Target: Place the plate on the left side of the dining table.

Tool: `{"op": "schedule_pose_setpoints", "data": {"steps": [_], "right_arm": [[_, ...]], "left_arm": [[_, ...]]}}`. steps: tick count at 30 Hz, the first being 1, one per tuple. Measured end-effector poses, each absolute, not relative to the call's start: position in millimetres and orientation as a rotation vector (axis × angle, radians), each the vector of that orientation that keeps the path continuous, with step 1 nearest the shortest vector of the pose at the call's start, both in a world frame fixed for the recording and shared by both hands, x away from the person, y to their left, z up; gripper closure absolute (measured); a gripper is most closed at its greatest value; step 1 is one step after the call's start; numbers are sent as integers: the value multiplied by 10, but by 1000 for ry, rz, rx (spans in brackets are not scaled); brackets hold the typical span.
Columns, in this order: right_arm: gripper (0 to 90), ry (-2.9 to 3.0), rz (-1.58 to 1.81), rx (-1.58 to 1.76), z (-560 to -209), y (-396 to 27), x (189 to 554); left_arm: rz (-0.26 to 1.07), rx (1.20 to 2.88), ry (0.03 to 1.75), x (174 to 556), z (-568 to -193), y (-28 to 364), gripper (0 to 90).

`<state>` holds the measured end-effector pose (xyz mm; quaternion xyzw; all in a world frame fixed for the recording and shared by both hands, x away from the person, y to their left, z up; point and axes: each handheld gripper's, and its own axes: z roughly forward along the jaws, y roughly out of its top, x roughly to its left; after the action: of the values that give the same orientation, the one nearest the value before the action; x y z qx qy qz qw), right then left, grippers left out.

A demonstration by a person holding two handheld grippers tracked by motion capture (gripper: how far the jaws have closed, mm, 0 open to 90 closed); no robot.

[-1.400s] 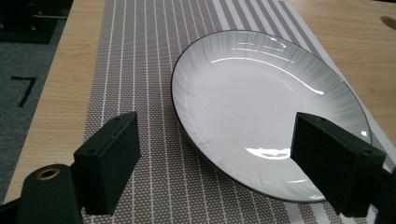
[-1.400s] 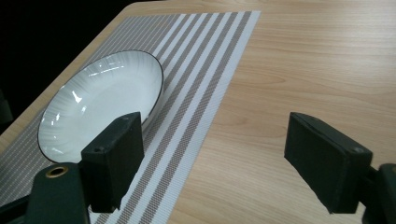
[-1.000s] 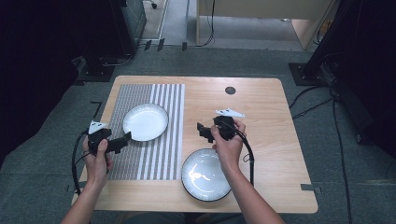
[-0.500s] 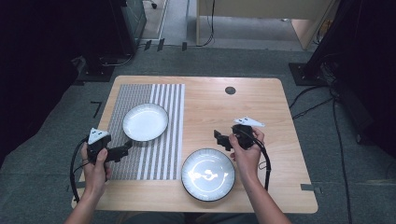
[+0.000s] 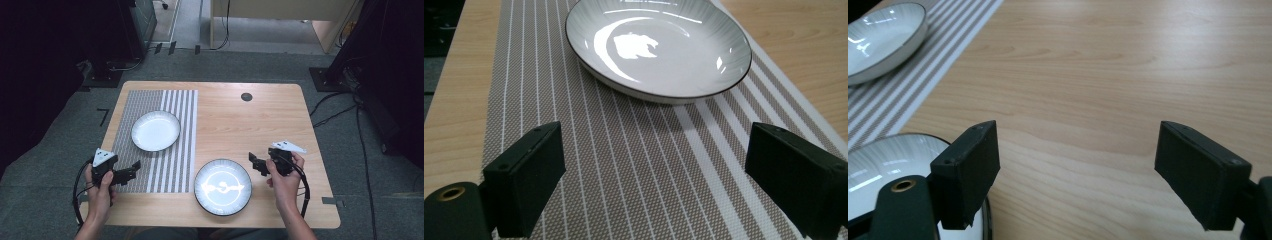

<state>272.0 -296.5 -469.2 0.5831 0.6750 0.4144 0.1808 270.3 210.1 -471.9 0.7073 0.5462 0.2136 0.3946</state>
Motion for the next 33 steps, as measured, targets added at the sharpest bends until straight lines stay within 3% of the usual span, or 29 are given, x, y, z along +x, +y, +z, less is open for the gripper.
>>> {"op": "schedule_pose_setpoints", "data": {"steps": [11, 33], "right_arm": [[186, 1832, 1126, 1714, -4882, -3361, 2498], [191, 1744, 972, 1827, -5201, -4089, 1972]], "left_arm": [[533, 1798, 1403, 2530, -4847, 2215, 88], [689, 1862, 1461, 2307, -5031, 2600, 88]]}}
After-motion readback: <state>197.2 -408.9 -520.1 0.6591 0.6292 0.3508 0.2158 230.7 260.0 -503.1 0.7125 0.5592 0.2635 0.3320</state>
